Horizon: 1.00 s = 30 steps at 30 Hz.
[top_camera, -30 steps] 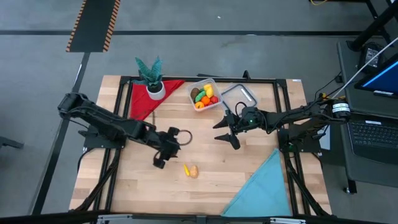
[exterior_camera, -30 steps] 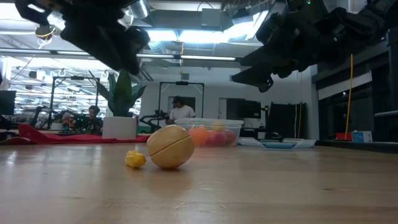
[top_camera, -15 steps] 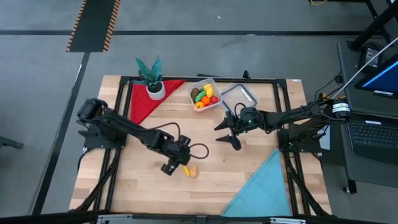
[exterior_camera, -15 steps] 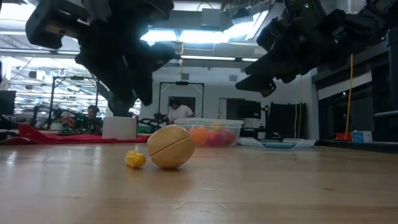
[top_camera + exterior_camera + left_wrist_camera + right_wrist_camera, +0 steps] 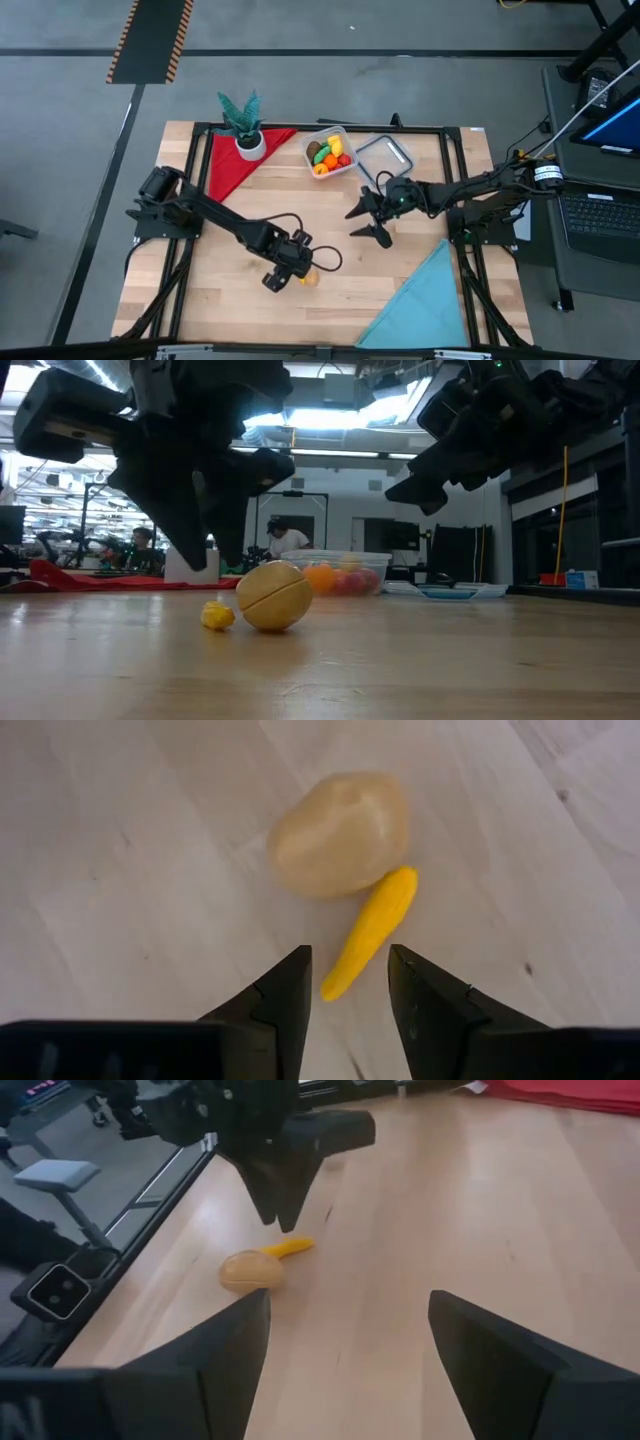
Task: Pick and placing Produce into tupperware
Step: Put the yellow corn into the transparent container
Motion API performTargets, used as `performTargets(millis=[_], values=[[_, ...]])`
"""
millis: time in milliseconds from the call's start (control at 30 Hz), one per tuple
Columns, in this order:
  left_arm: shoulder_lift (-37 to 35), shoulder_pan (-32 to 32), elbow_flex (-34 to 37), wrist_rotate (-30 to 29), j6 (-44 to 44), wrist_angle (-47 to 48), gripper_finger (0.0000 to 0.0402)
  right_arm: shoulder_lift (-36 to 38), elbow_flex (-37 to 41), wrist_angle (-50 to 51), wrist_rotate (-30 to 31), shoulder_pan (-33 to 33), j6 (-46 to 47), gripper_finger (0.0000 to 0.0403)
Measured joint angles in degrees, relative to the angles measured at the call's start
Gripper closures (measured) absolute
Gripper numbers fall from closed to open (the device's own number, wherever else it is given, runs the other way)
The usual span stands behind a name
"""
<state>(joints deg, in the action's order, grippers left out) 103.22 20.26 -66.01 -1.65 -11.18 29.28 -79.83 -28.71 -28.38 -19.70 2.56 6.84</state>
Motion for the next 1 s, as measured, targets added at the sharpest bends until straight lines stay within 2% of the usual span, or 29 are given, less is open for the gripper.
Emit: performTargets(millis=[233,533,733,867,1000], values=[[3.3,0.2,-0.7,2.8,0.1,-1.0,0.0282,0.0,0.0,0.2,0.0,-2.2,0.3,0.0129],[5.8,0.1,-0.7,3.0,0.2,-1.7,0.0289,0.0,0.0,0.2,0.1,-4.8,0.5,0.0129],[7.1,-0.6,-0.9,6.7,1.7,-2.0,0.0289,0.0,0.0,0.0,0.1,-5.9,0.6,0.0129],[7.1,-0.5,-0.9,6.7,1.9,-2.1,0.0311,0.0,0.0,0.0,0.1,-6.2,0.6,0.0129],[7.1,-0.5,-0.8,6.7,2.1,-2.2,0.0352,0.0,0.0,0.0,0.5,-6.2,0.8,0.0129]])
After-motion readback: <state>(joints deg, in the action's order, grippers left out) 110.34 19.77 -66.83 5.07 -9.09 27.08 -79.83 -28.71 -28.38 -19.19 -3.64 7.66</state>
